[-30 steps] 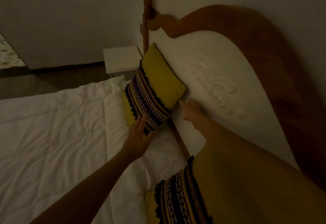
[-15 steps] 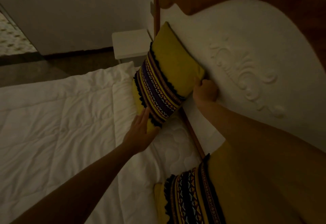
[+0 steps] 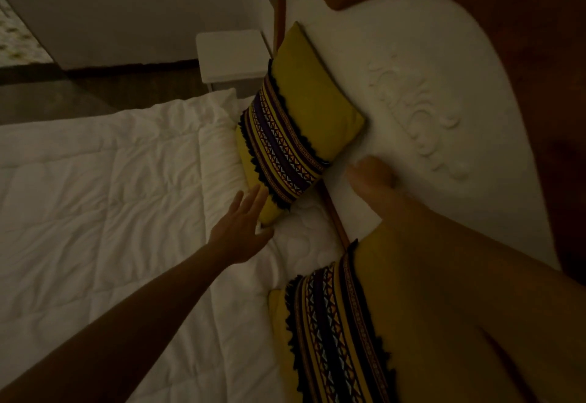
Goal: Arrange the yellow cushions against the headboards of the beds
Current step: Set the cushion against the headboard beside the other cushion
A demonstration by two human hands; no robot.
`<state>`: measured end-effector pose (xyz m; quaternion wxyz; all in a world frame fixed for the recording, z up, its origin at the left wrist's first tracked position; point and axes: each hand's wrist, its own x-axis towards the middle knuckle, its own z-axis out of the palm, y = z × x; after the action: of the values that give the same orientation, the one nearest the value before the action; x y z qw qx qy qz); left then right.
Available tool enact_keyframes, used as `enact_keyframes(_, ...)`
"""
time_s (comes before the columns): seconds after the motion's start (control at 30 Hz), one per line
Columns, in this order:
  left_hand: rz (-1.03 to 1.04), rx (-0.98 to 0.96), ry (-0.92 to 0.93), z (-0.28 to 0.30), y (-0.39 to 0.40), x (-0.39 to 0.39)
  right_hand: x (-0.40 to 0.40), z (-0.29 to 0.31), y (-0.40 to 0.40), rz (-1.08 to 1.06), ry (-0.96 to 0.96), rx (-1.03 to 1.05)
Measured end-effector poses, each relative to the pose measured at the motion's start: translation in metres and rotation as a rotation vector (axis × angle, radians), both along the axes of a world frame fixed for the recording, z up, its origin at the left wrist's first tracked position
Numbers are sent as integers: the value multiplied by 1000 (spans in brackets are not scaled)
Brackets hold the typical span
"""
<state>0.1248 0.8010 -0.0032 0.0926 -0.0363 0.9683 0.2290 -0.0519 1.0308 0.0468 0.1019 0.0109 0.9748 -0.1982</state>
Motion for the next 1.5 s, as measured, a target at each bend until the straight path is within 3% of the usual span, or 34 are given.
enact_keyframes(0.1,-87,-132,26,13,5,23,56,-4,25,221,1,107)
enact_keyframes(0.27,-116,-213,51,37,10,83,145,9,45,434,357,237)
enact_keyframes(0.67,-44,-255,85,104,-35,232,312,53,100,226,-27,295)
enact_keyframes(0.87,-14,-250,128,137,-50,284,377,94,117,114,39,256)
enact_keyframes(1.1,-112,-267,223,187,-53,344,484,158,111,41,255,193)
enact_keyframes(1.37,-164,-279,267,225,-41,404,584,197,114,-18,345,170)
enact_keyframes(1.5,-162,-280,302,244,-32,429,613,201,129,-70,324,55)
